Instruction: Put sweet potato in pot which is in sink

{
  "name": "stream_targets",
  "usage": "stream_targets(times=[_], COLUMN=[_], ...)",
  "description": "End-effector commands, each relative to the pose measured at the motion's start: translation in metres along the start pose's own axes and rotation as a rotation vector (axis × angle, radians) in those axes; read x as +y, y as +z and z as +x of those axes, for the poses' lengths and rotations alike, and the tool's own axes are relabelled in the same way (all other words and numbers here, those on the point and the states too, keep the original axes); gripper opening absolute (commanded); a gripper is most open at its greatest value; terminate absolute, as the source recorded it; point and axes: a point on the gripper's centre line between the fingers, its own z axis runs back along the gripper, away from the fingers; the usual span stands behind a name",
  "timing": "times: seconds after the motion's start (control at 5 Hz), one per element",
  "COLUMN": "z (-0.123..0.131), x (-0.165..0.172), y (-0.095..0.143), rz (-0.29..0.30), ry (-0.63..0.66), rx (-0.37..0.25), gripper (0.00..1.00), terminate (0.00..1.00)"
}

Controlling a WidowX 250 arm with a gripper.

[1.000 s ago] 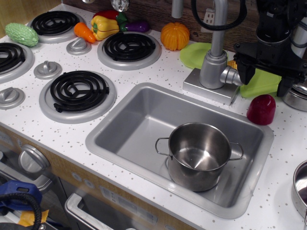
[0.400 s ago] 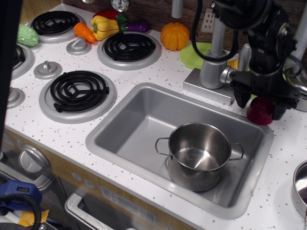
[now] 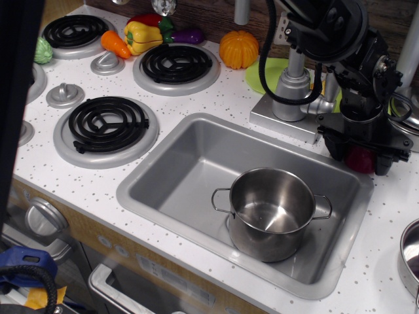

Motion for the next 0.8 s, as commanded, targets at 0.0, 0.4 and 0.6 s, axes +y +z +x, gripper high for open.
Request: stream_targets(times=[0.0, 0.4, 0.6], z=[0.019, 0.007, -0.014], x=[-0.004, -0.007, 0.007], y=[0.035, 0.084, 0.087], rz=[0.059, 0.172, 0.193], ry=[-0.023, 0.012, 0.035], rx=[0.002, 0.099, 0.101], gripper=[0.0, 0.0, 0.0], terminate=[0.0, 0.0, 0.0])
